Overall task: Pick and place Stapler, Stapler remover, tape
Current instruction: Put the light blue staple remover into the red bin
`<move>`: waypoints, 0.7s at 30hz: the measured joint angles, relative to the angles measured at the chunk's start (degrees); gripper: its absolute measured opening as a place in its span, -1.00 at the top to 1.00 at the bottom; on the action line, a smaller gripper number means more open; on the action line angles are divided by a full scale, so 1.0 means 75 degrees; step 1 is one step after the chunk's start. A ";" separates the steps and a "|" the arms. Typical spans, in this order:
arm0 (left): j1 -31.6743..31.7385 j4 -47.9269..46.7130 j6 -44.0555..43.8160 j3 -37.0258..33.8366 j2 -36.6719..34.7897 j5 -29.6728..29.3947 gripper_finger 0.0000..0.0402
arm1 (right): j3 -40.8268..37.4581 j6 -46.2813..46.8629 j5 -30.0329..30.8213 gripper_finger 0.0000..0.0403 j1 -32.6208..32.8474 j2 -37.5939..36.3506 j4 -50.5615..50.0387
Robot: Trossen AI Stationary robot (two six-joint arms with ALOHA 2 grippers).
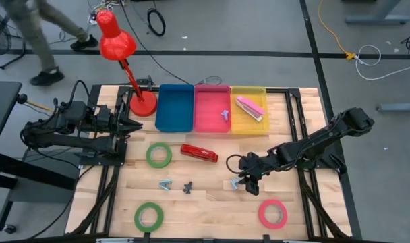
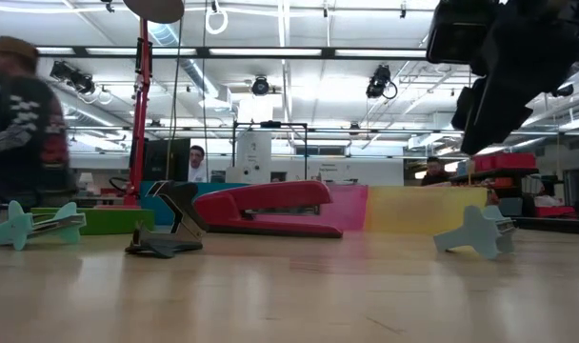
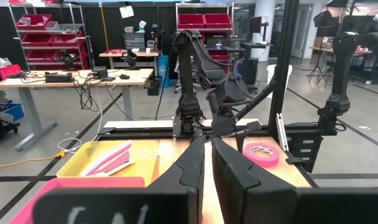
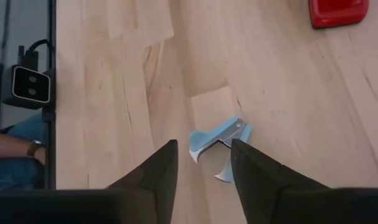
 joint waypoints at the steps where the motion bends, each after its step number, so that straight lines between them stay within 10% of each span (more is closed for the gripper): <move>1: 0.0000 0.0002 0.0000 0.0000 -0.0001 0.0001 0.83 | 0.0039 -0.0017 0.0009 0.31 0.0000 0.0000 -0.0075; 21: 0.0000 0.0001 0.0000 0.0000 -0.0001 0.0000 0.83 | 0.0092 -0.0615 0.0059 0.44 -0.0006 0.0985 -0.0428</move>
